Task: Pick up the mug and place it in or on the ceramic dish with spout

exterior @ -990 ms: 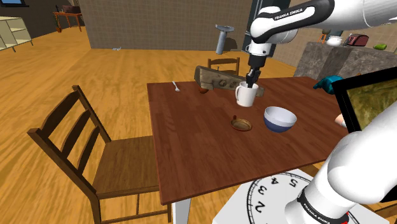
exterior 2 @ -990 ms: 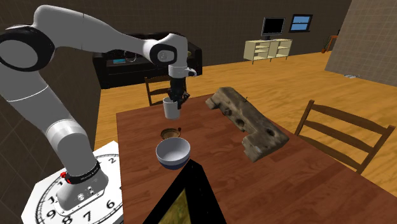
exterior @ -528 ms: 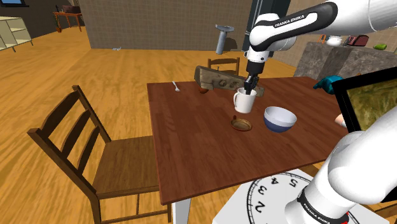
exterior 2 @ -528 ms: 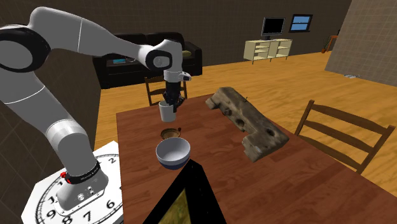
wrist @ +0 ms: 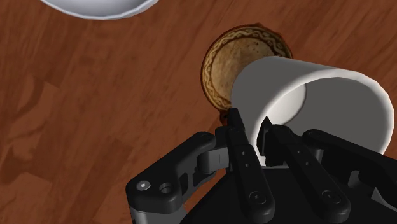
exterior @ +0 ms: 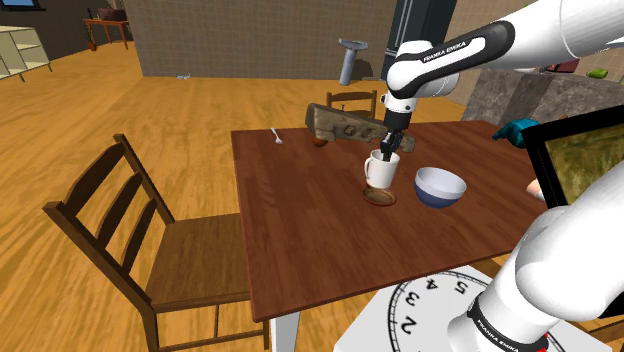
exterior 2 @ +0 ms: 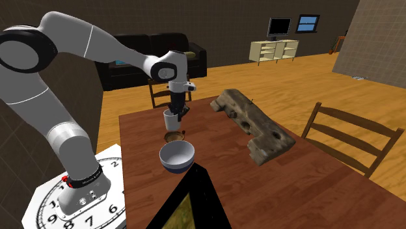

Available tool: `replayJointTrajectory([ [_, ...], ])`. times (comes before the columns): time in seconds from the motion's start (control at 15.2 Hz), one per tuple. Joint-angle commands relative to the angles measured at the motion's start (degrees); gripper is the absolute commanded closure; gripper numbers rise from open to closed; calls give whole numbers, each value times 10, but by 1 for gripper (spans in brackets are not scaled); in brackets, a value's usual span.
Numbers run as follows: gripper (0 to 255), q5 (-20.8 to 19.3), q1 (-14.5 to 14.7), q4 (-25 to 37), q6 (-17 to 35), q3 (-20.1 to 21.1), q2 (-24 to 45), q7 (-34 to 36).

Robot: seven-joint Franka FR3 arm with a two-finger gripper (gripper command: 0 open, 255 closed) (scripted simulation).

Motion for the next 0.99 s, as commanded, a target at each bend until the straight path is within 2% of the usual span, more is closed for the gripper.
replayJointTrajectory([
  [0.0,255,1,0,-13,17,-1,4,-1],
  [0.2,255,4,0,-26,40,-3,14,-4],
  [0.73,255,4,0,-26,40,-3,14,-4],
  [0.79,0,4,0,-26,40,-3,14,-4],
  [0.92,0,4,0,-26,40,-3,14,-4],
])
